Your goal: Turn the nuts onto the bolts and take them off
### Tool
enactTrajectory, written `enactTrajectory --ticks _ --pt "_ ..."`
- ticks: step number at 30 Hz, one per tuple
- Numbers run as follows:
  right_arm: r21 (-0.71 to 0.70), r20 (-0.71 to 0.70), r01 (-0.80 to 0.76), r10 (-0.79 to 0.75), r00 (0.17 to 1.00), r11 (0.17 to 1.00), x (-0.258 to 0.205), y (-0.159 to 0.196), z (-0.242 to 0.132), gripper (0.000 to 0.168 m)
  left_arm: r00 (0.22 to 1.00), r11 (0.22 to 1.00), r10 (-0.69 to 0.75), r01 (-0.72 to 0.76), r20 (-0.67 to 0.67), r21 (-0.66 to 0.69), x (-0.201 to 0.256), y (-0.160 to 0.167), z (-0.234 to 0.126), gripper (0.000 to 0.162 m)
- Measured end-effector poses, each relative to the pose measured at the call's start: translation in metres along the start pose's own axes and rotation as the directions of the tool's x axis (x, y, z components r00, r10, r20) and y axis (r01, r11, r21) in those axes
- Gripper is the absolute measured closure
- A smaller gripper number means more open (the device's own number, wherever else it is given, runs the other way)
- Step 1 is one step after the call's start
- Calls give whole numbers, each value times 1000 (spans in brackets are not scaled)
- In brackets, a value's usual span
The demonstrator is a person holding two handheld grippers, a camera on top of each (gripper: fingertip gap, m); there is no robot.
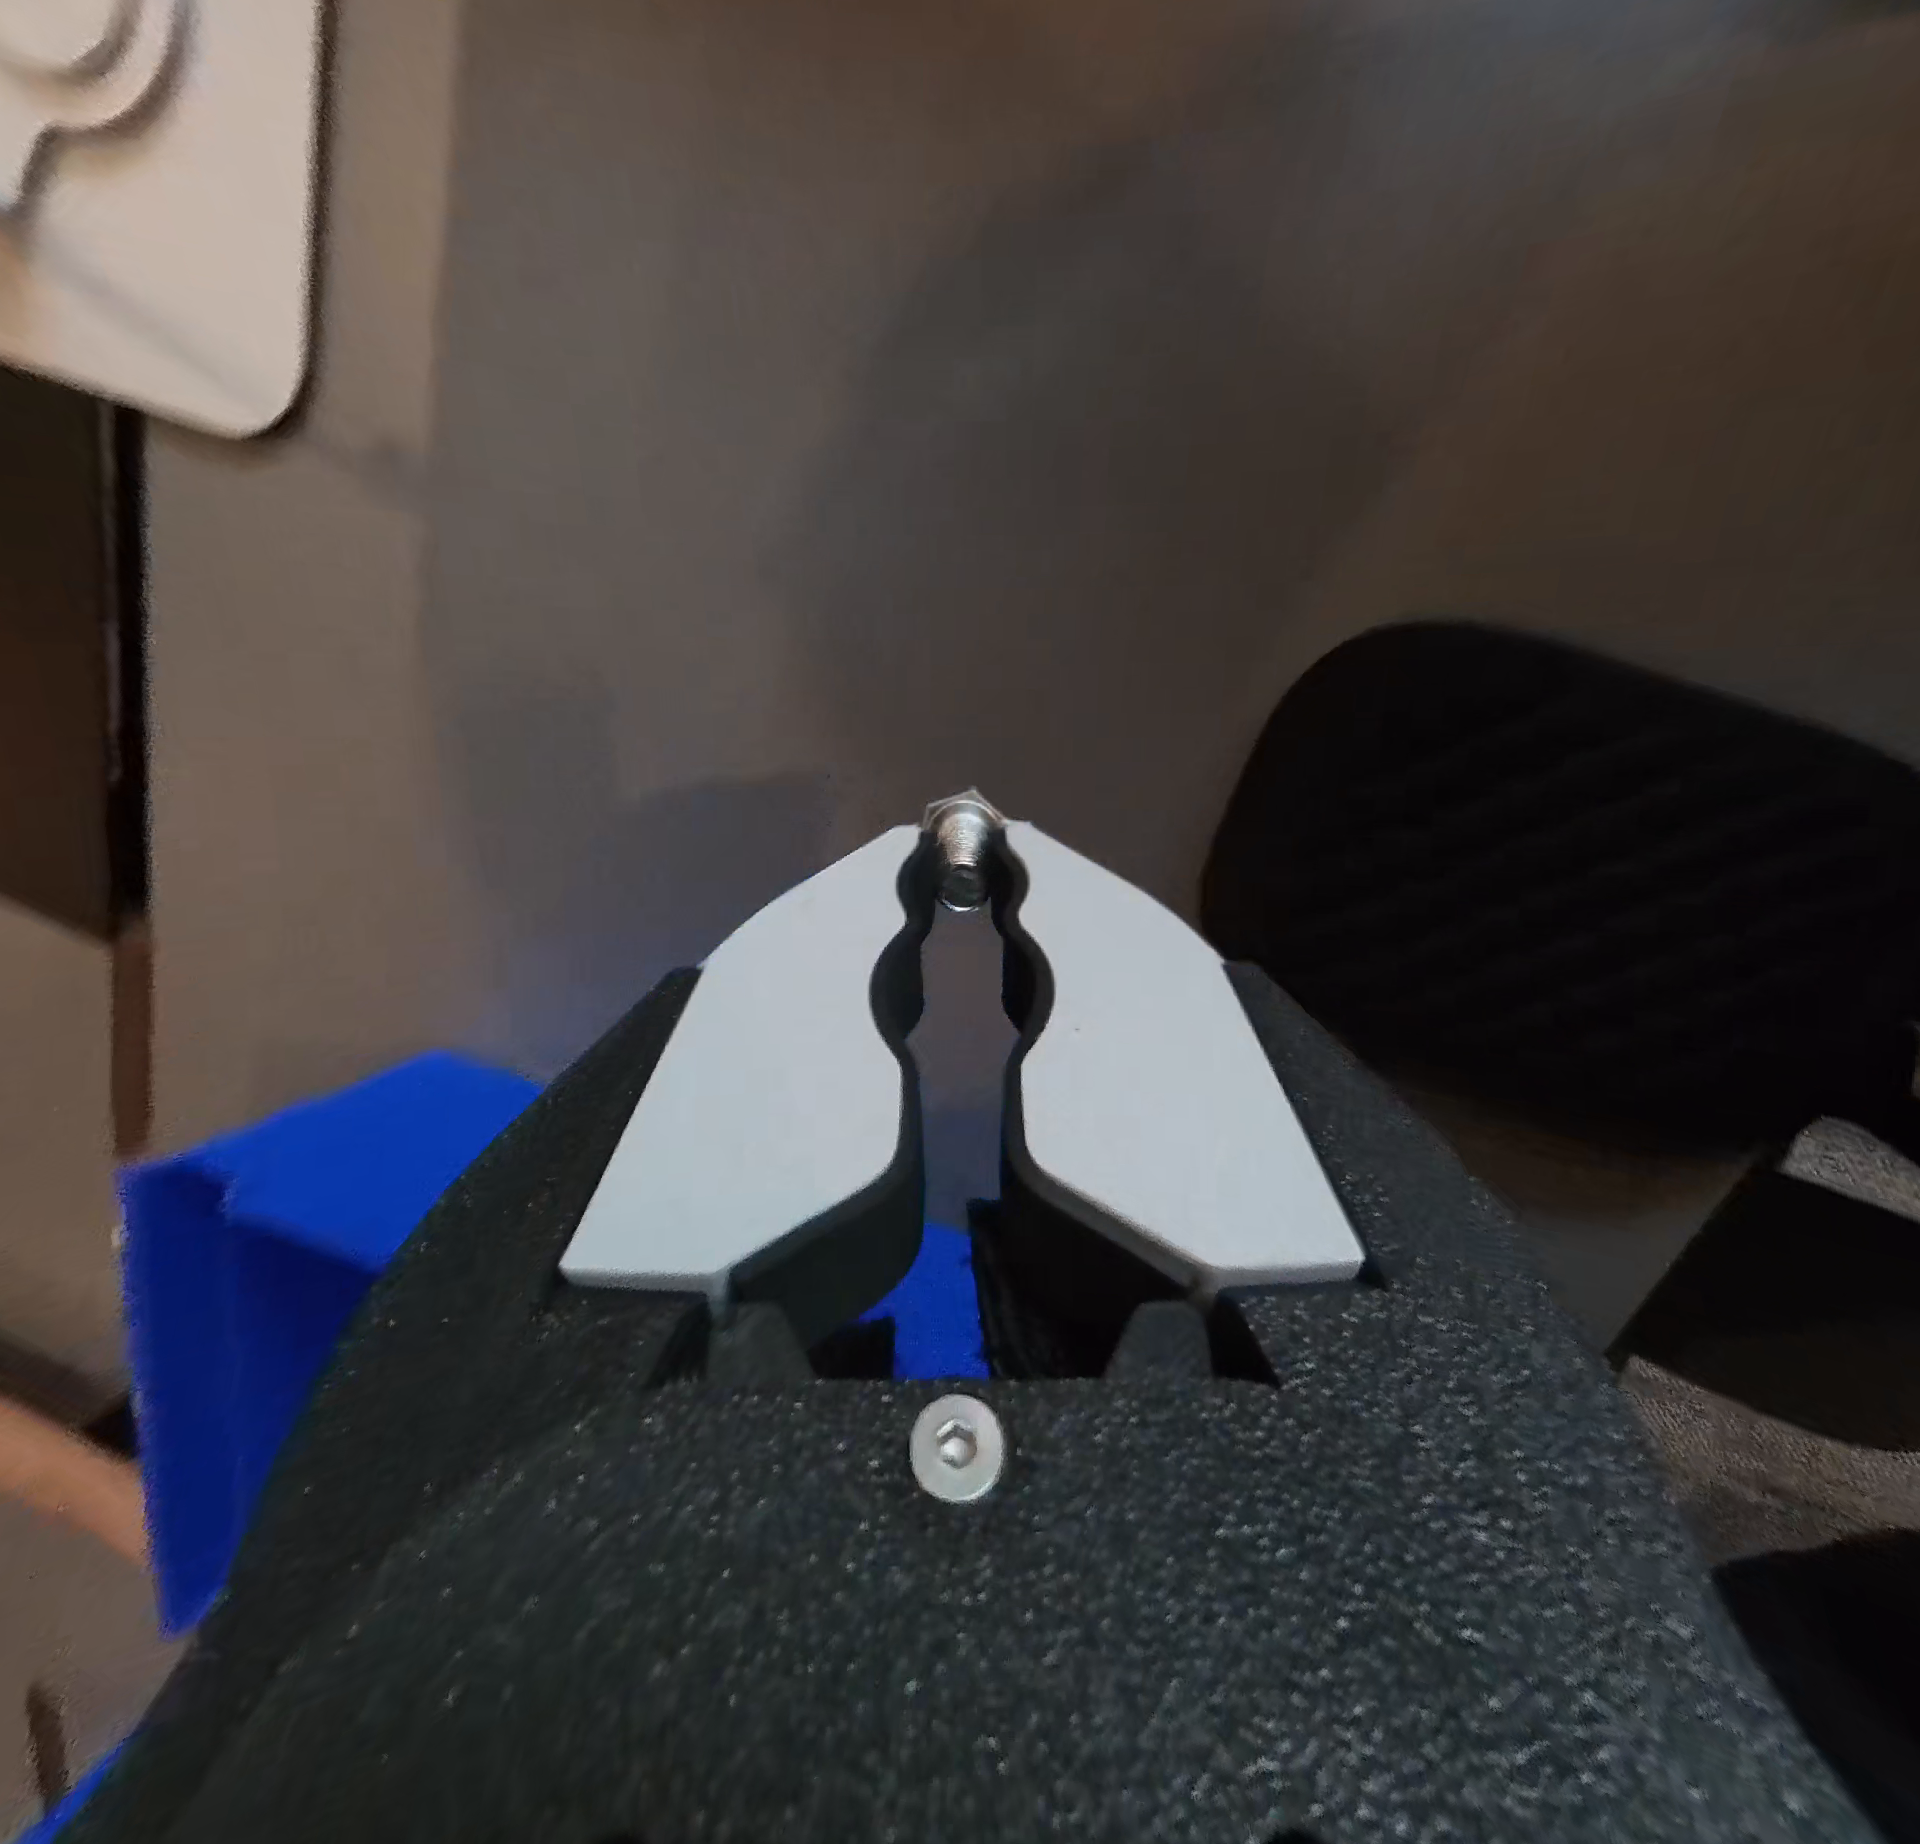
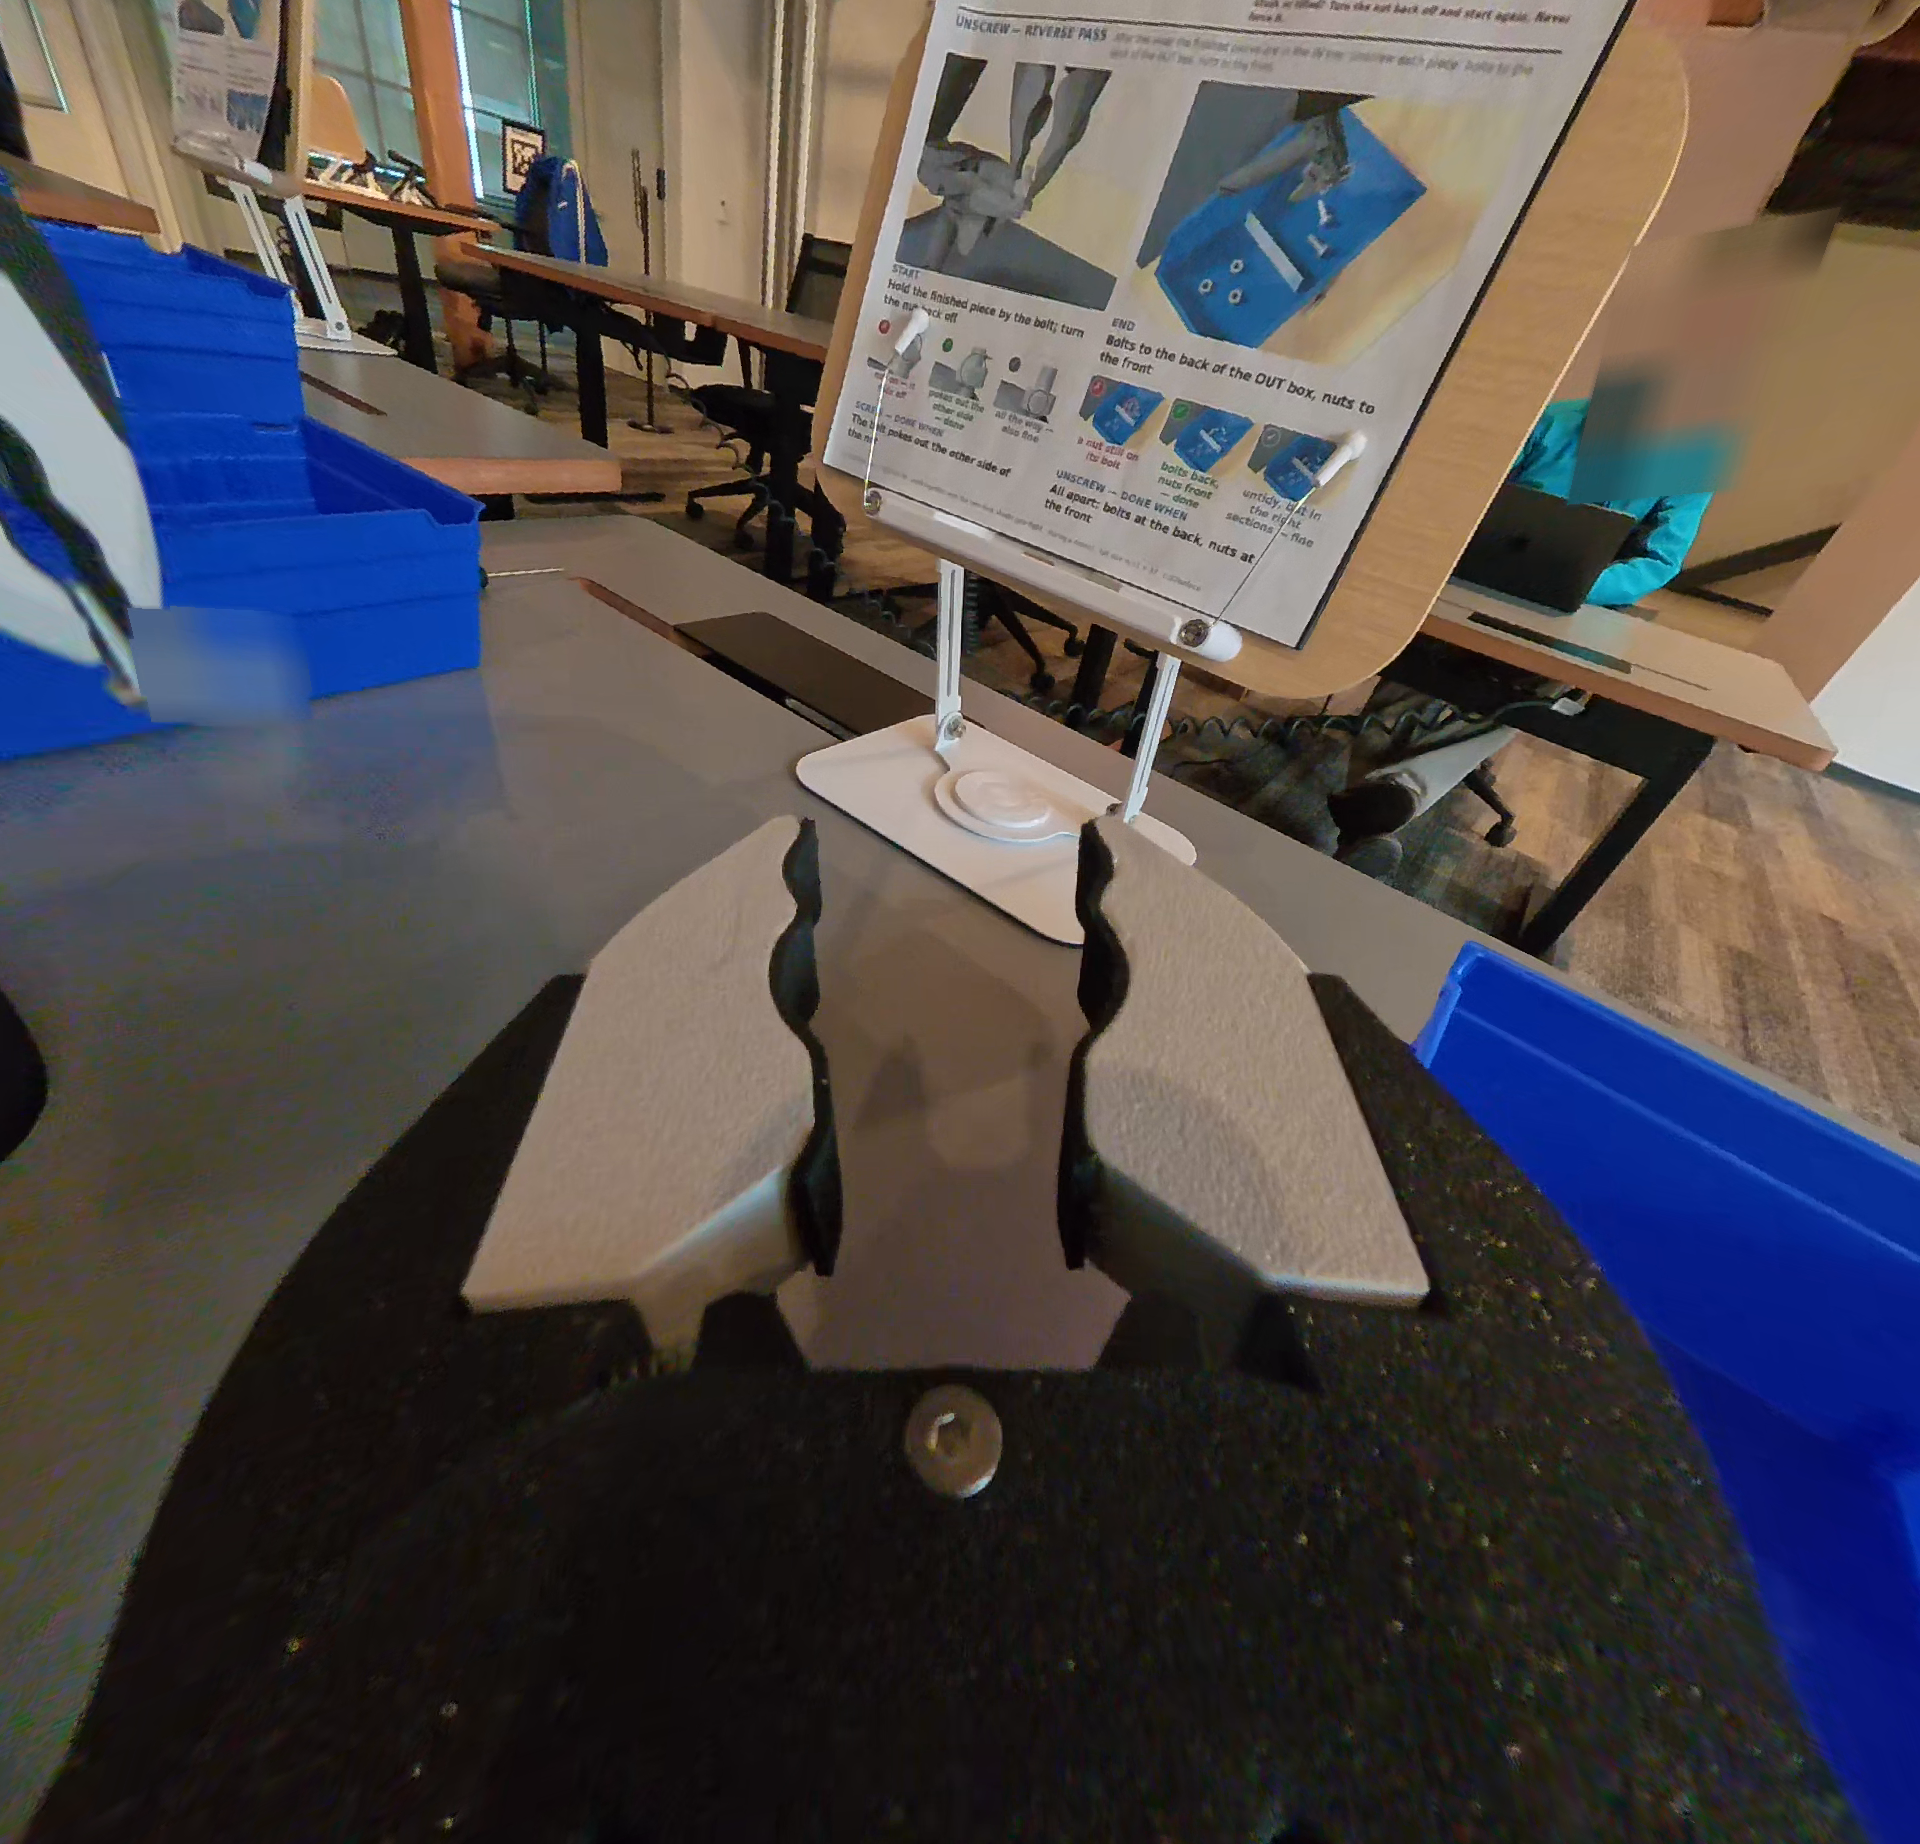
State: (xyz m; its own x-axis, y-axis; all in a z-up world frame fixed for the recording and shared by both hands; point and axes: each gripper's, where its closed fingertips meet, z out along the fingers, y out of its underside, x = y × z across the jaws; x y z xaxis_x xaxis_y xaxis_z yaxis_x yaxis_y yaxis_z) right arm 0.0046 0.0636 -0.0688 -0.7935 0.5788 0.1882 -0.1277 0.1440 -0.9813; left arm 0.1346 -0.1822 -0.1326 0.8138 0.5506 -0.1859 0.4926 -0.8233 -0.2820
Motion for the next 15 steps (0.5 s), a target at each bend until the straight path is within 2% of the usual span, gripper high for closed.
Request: enactTrajectory --ticks 4,8,15 --pt "-3 6 -6 6 1000 1000 -1 1 1 121 996 999 44 -45 -78 -6 27 -27 41 152" --pt "-1 6 -9 9 1000 1000 0 1 0 121 993 998 59 -63 -106 -31 41 -37 76 152" --pt "6 3 -19 19 1000 1000 2 1 -1 122 987 997 60 -68 -146 -49 48 -40 100 152"
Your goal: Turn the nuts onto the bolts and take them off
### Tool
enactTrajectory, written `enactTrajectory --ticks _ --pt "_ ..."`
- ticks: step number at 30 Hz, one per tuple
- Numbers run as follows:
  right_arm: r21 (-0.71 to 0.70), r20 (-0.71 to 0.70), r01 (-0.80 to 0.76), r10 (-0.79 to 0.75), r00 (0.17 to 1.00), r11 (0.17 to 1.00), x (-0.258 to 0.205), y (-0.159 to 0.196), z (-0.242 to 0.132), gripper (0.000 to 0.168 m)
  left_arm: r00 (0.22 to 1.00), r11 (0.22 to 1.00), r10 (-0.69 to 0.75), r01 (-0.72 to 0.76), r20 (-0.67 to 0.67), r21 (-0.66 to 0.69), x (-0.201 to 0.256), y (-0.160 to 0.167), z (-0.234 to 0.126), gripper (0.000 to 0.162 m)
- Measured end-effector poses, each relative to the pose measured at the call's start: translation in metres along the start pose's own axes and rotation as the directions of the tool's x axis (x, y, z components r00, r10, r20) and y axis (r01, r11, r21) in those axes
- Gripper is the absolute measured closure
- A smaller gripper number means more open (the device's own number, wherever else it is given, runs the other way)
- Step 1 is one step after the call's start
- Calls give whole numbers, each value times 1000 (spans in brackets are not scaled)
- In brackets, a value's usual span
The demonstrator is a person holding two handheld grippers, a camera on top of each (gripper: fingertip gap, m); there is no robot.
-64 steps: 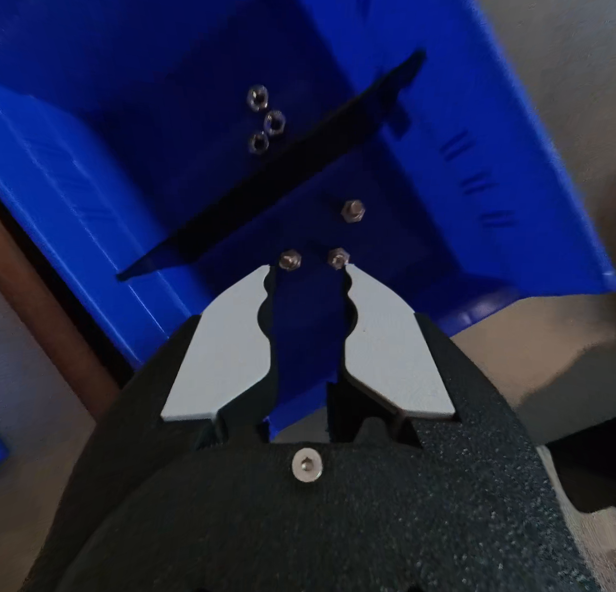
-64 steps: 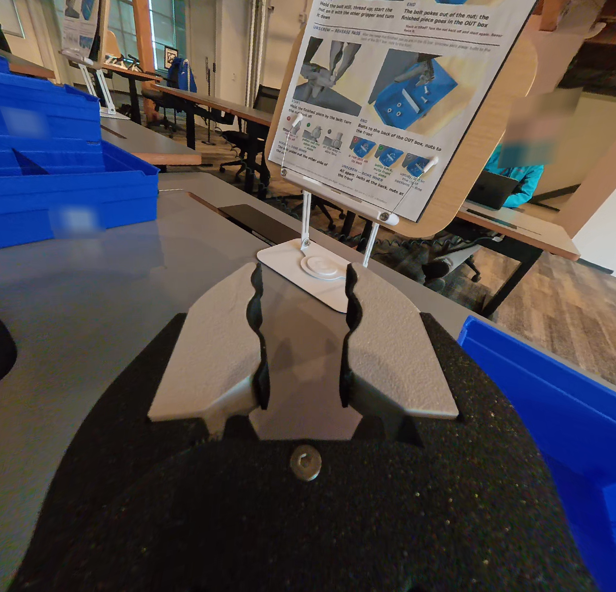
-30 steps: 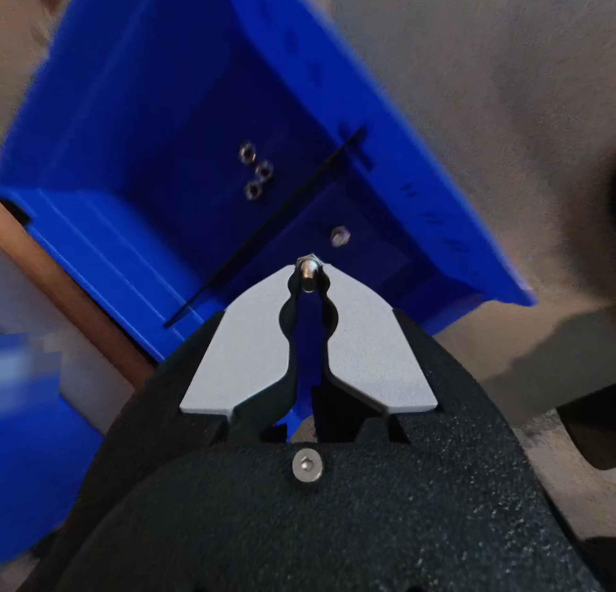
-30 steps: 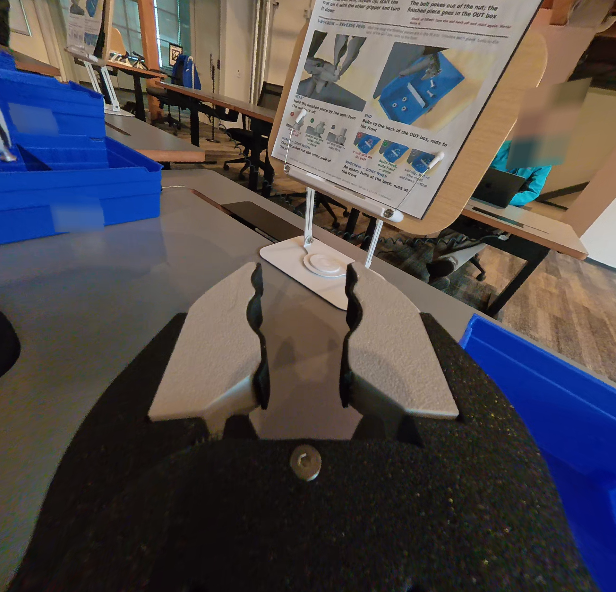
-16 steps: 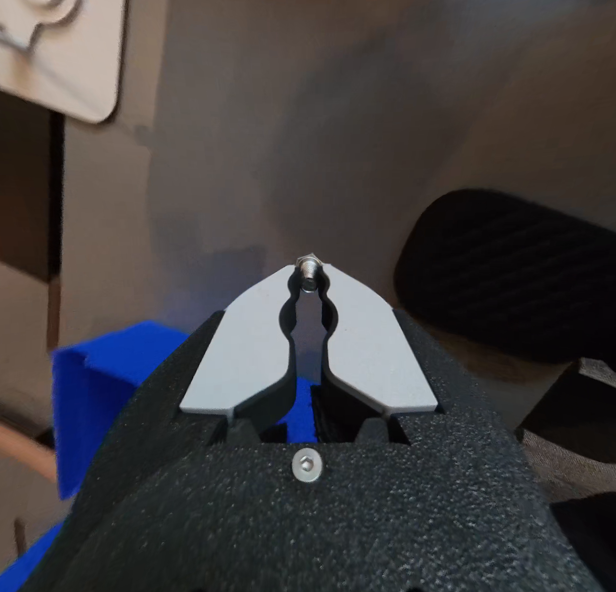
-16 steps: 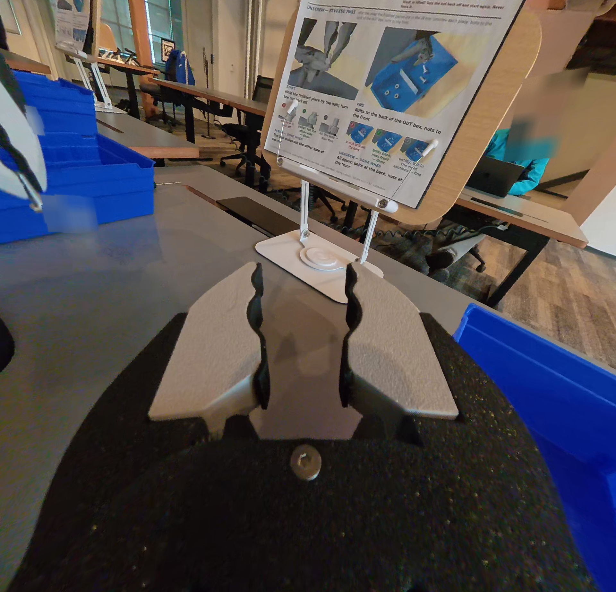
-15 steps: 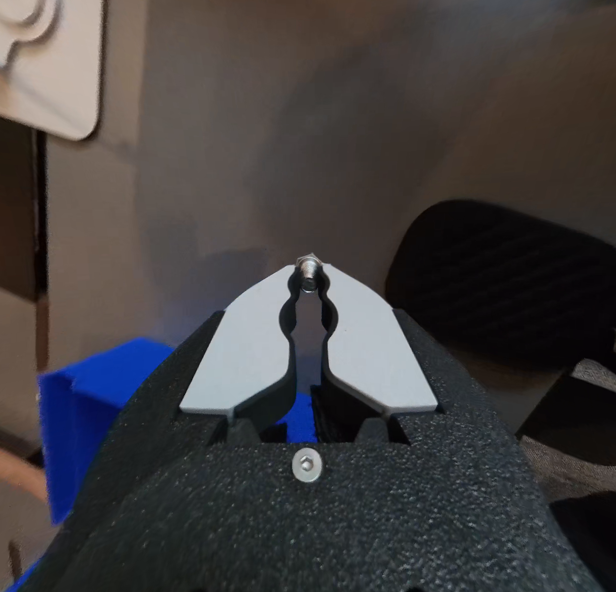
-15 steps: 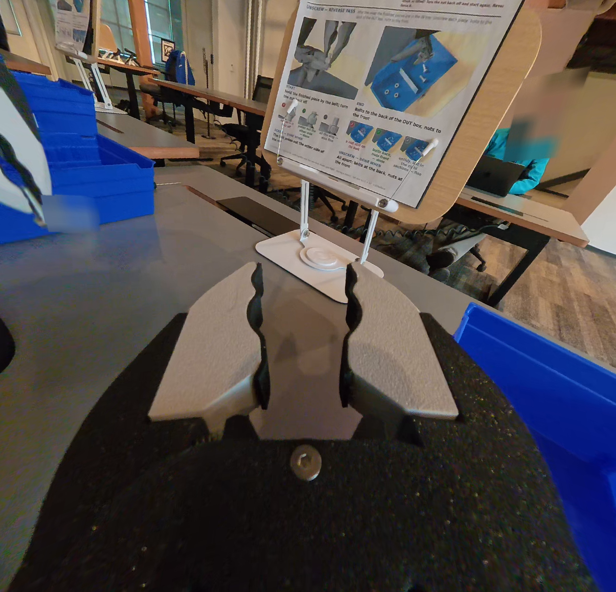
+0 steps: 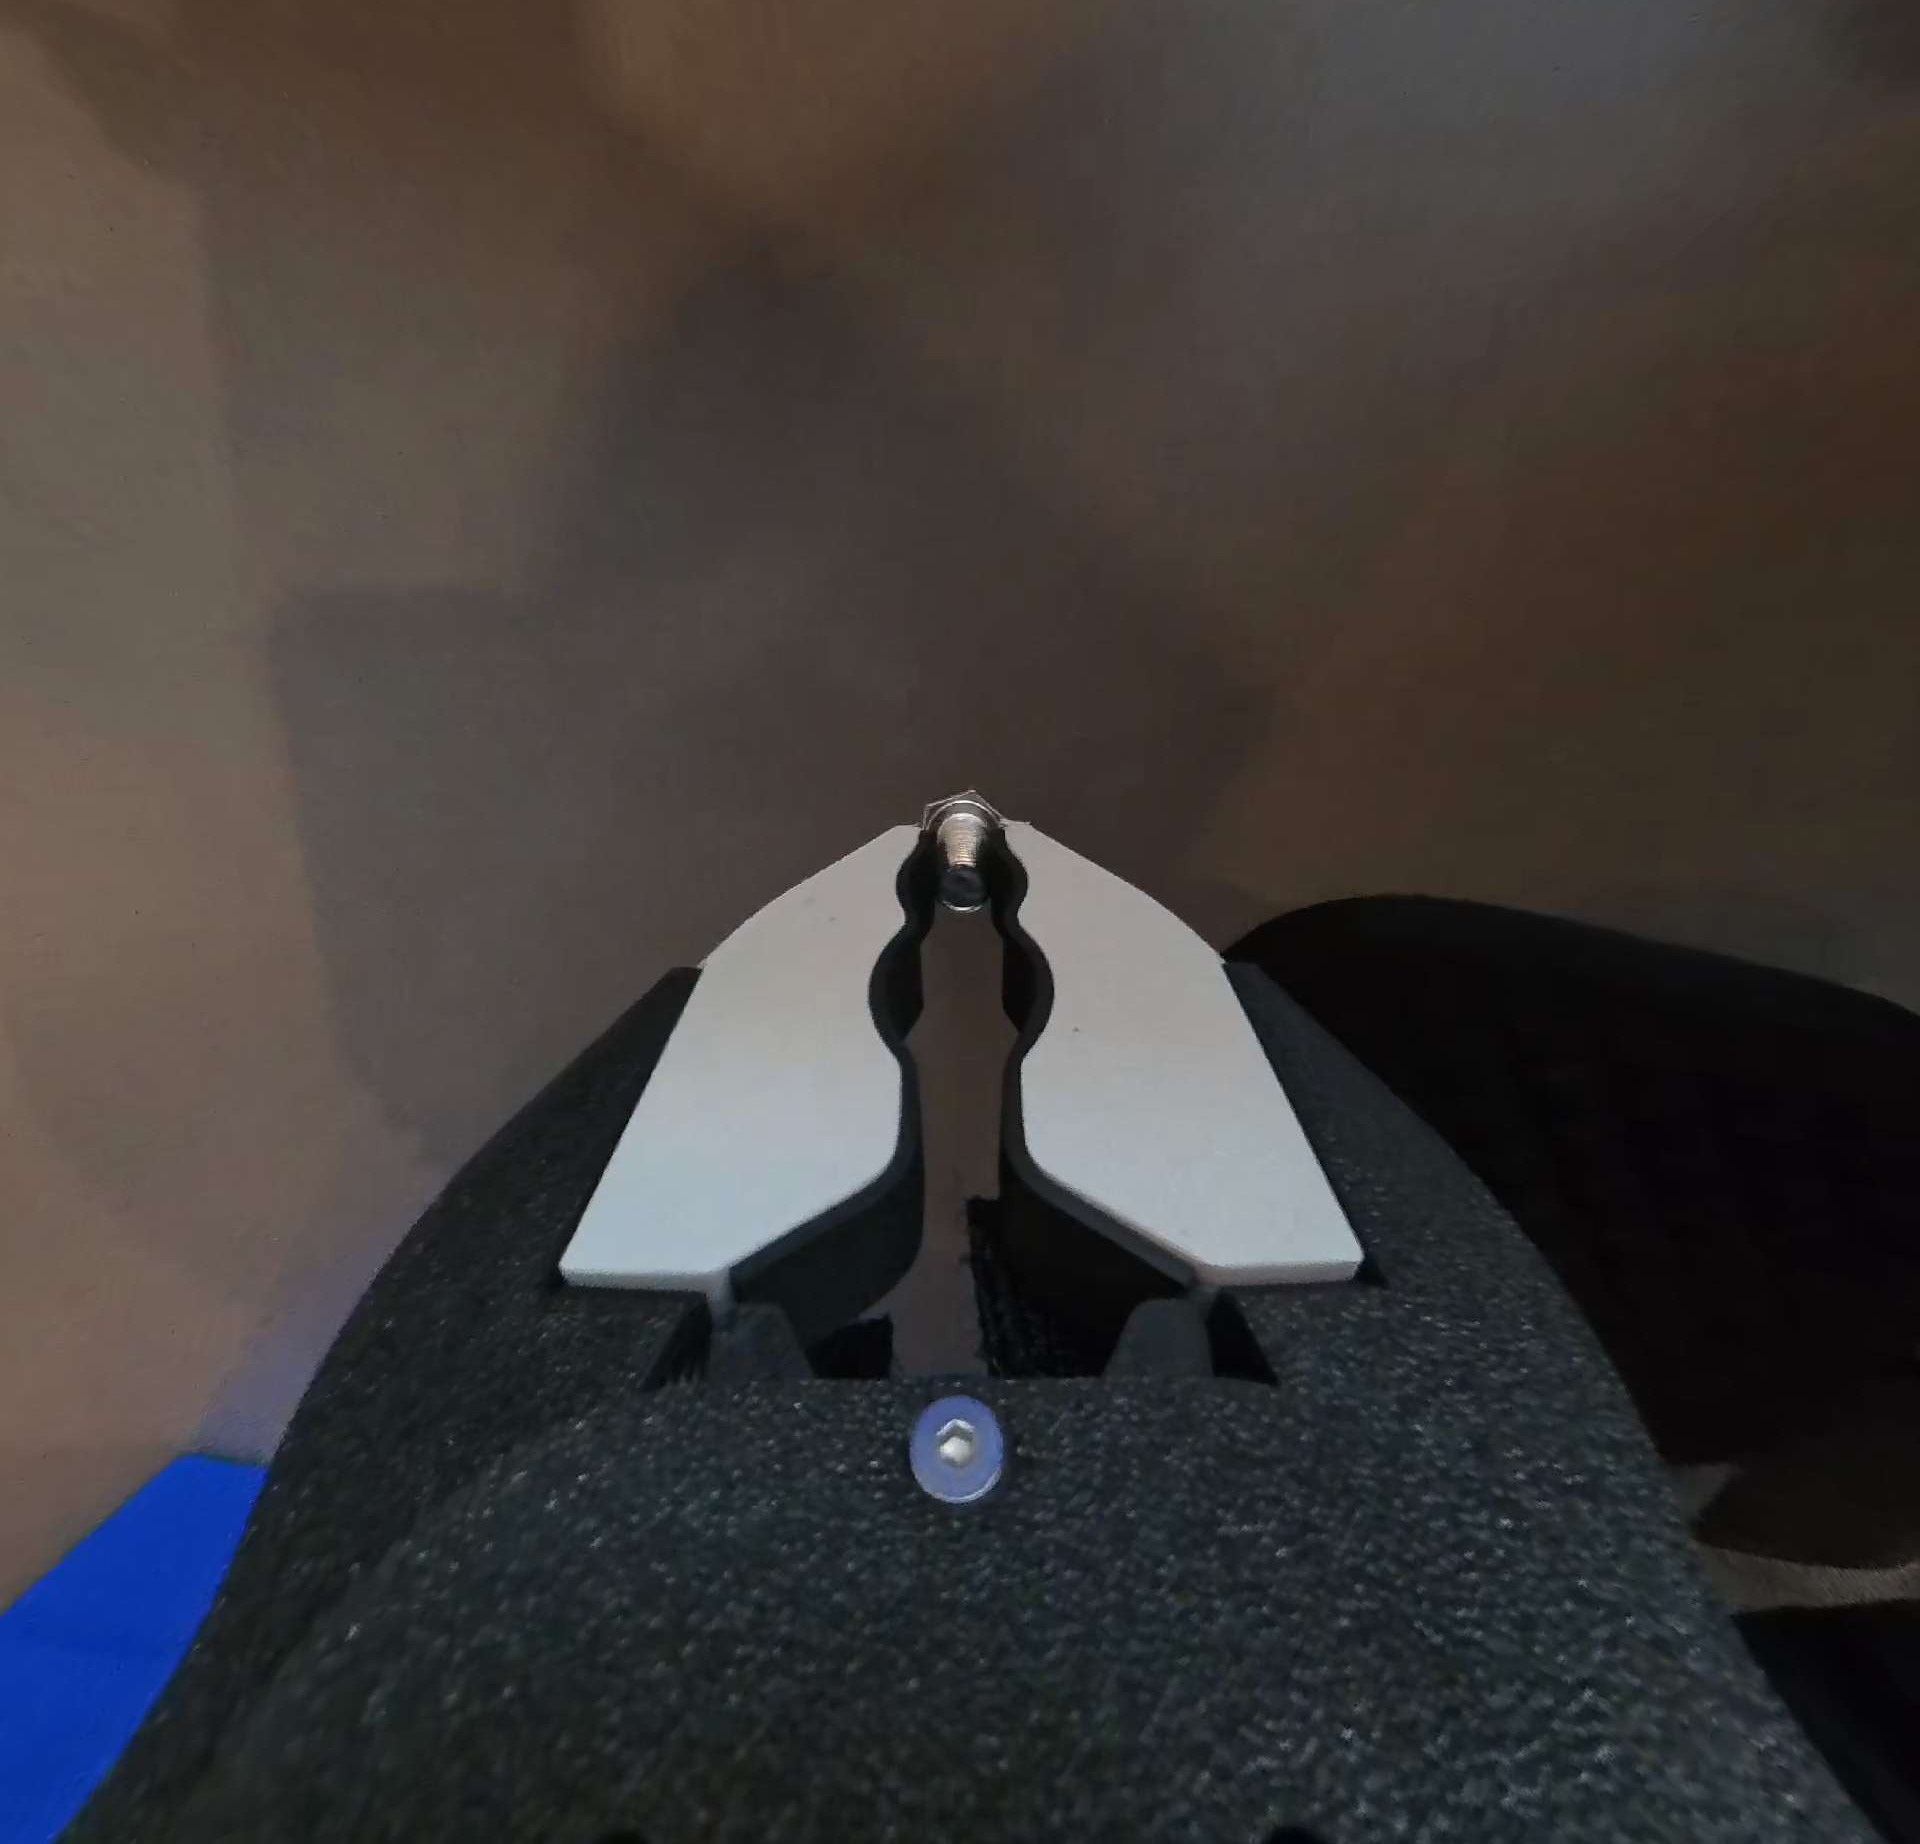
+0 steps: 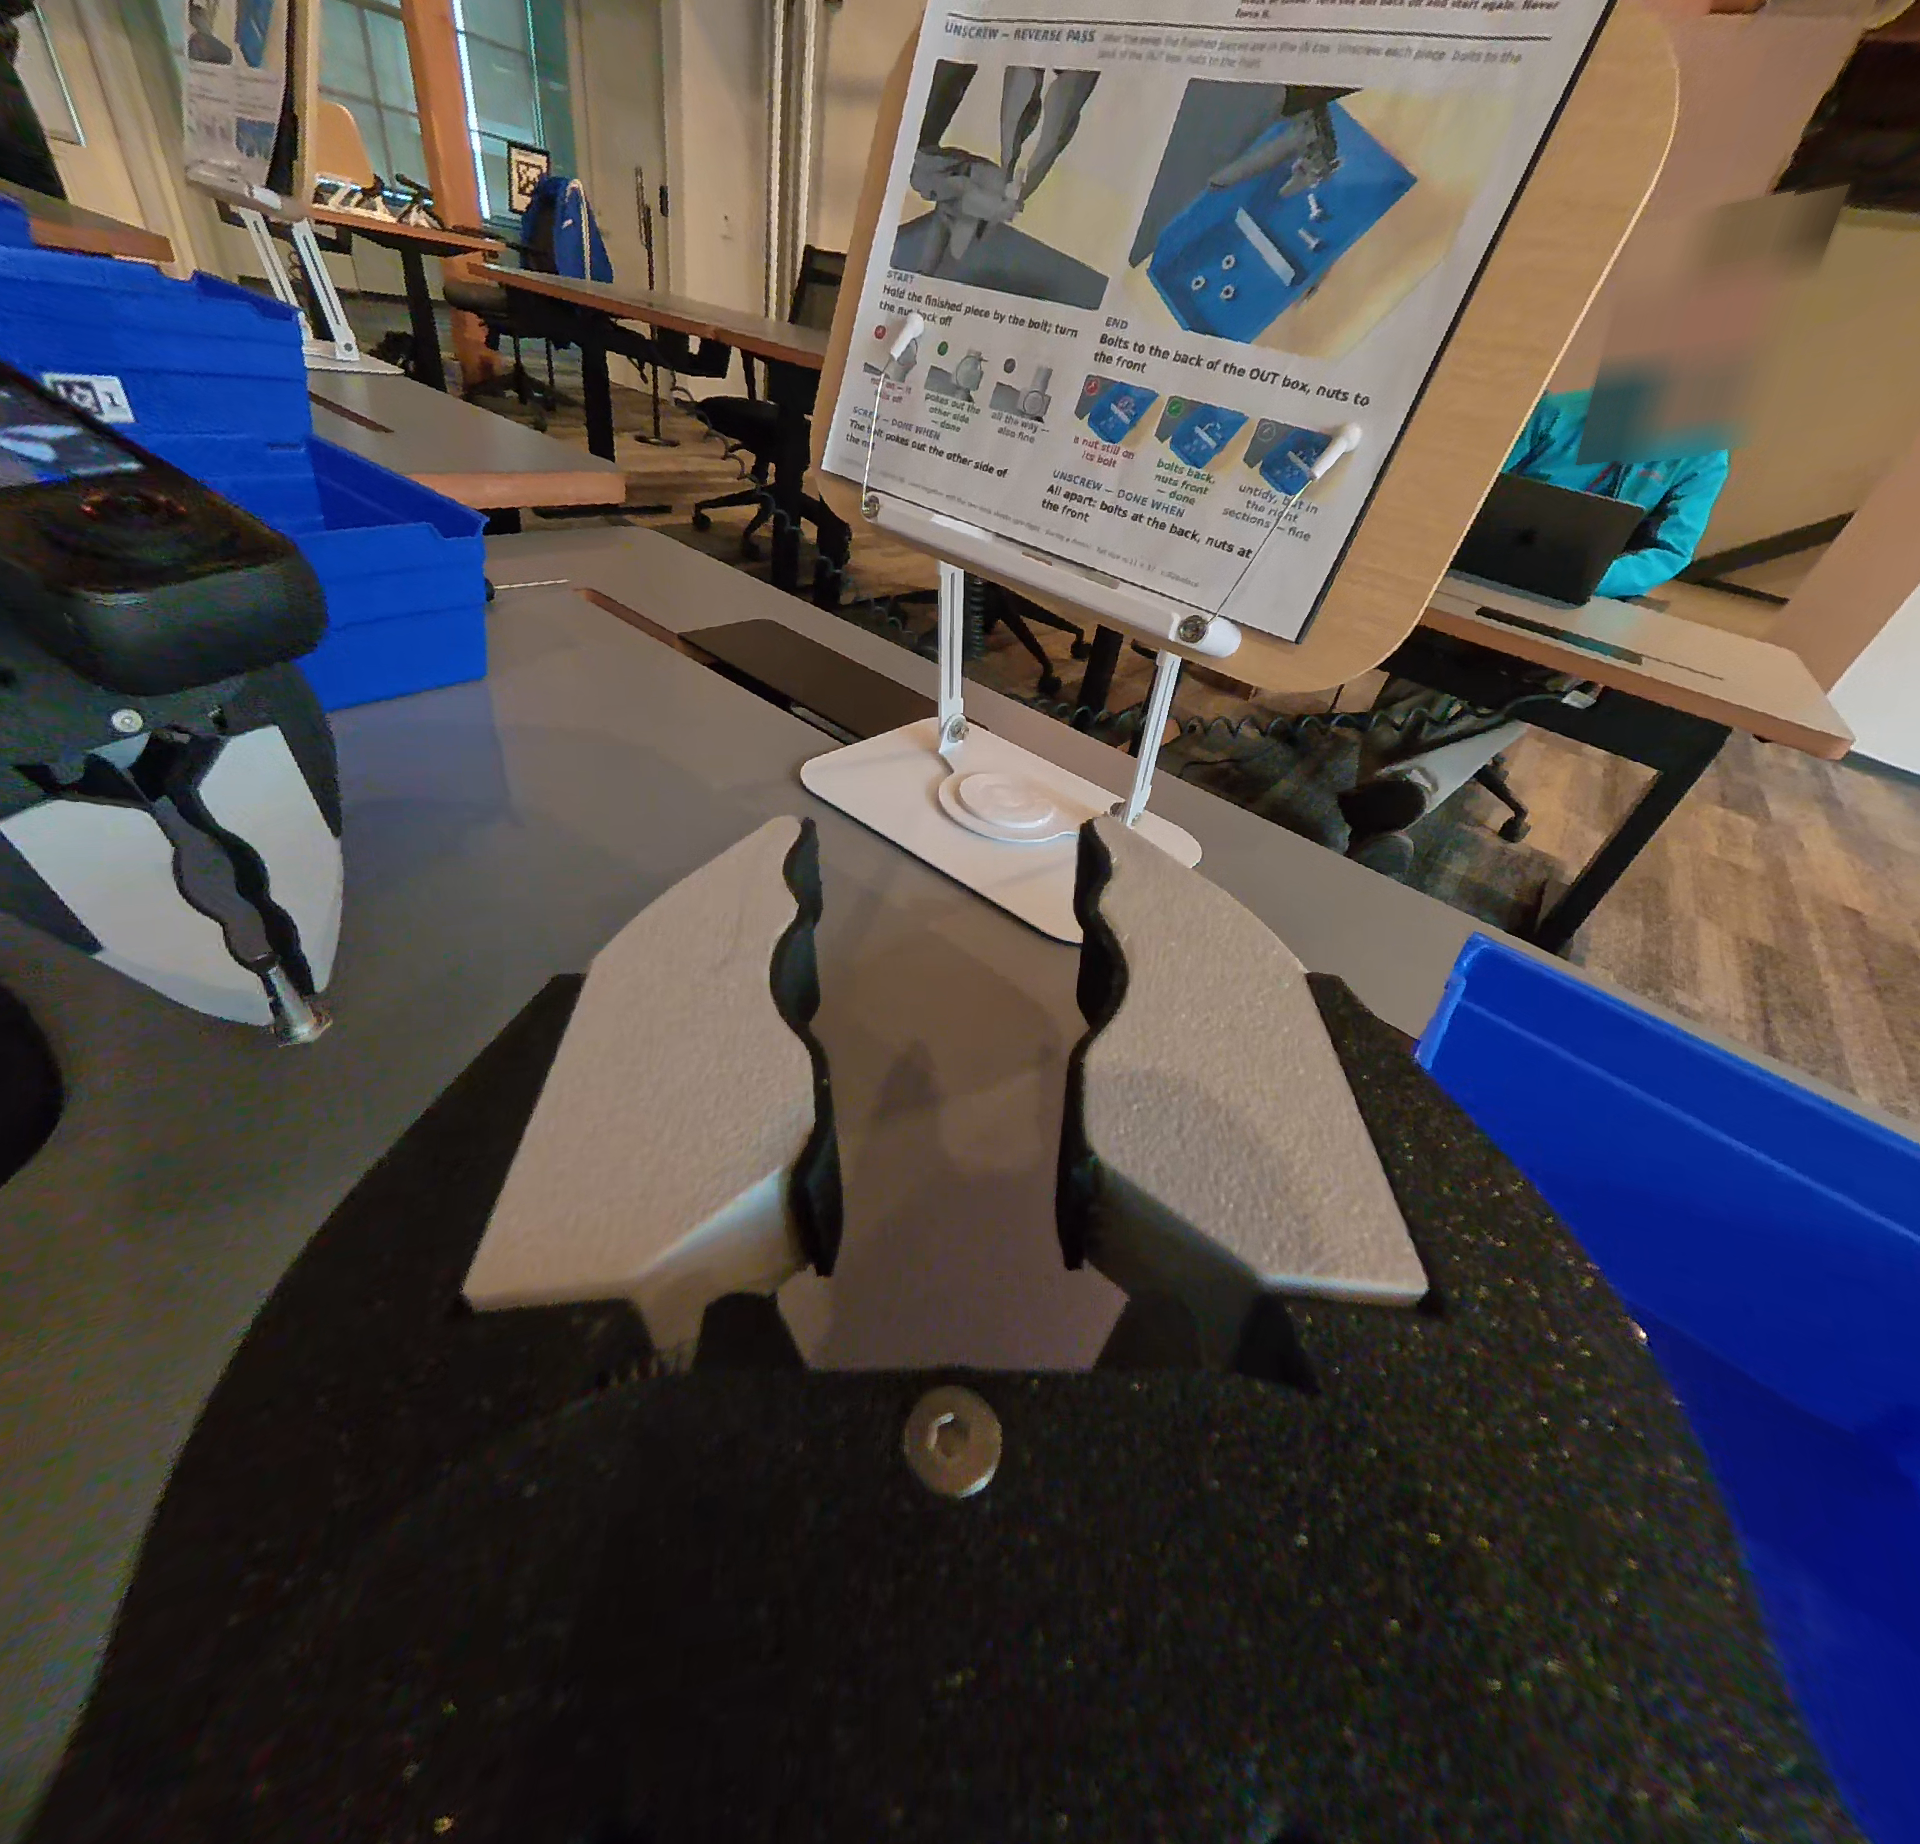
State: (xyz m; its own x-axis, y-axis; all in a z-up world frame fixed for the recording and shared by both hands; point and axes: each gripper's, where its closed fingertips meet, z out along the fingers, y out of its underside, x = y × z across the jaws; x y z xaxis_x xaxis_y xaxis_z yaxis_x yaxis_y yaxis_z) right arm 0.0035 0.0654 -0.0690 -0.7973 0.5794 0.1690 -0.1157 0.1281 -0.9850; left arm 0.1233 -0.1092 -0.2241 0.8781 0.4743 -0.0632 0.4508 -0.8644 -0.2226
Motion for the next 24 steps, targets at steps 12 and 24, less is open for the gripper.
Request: enactTrajectory --ticks 12,24 --pt "-10 -1 6 -6 1000 1000 -1 2 2 122 1000 1000 -2 2 -25 -3 0 3 5 152" --pt "-9 -5 4 -4 1000 1000 1 3 1 122 999 1000 -14 15 -40 25 1 5 -7 113"
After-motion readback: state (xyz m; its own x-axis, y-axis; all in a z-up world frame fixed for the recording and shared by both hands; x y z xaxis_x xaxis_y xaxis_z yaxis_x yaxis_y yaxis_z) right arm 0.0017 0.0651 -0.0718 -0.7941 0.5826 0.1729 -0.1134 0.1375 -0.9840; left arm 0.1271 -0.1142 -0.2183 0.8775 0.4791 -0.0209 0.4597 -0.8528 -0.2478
